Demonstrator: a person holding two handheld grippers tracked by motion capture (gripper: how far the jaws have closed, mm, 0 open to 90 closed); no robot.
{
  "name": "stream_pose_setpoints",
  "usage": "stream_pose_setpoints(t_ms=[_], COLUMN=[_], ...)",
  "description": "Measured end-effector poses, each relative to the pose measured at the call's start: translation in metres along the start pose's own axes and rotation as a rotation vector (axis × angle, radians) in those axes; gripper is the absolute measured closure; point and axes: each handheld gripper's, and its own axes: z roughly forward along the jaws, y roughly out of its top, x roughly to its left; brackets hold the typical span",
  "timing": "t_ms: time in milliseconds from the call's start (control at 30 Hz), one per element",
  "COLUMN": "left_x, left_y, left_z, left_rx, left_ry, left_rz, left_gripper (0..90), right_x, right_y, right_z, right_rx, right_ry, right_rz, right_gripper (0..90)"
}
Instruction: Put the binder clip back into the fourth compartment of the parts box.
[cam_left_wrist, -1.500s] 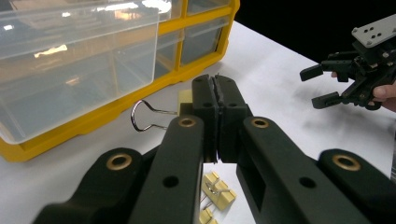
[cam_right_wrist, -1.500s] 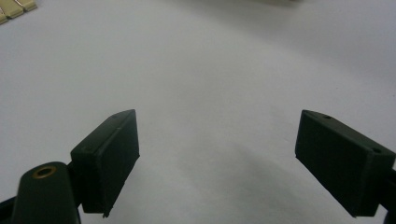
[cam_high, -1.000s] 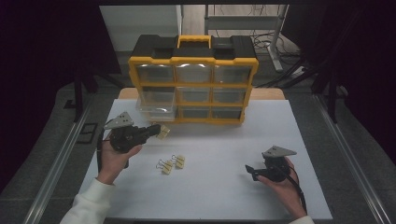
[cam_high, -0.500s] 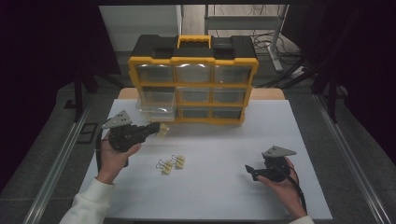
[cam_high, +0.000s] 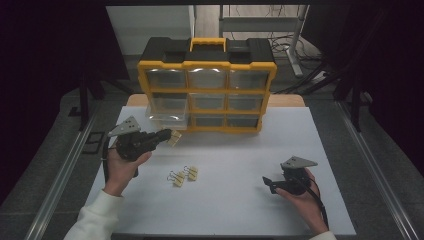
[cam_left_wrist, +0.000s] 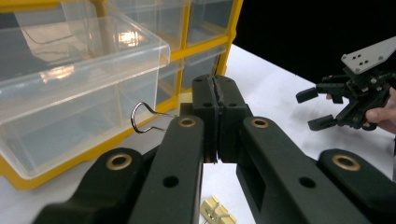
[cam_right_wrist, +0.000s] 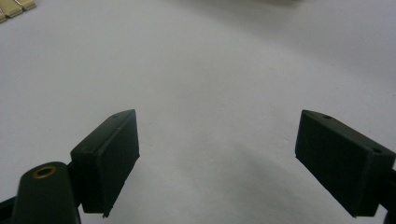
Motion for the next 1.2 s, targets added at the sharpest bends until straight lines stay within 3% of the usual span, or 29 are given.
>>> stream_pose_setpoints(t_ms=[567, 1200], left_x=[0.001, 0.005], left_y=[0.009, 0.03], left_z=[-0.004, -0.006], left_rx=[-0.041, -0.073], left_ry=[0.026, 0.033], left_rz=[0.014, 0.019], left_gripper=[88.7, 88.7], right_x=[0.0, 0.0], right_y=[0.0, 0.0], right_z=[0.0, -0.001], right_rx=[0.0, 0.001], right_ry=[0.0, -0.003], right_rz=[0.001, 0.002], right_gripper=[14.3, 14.3])
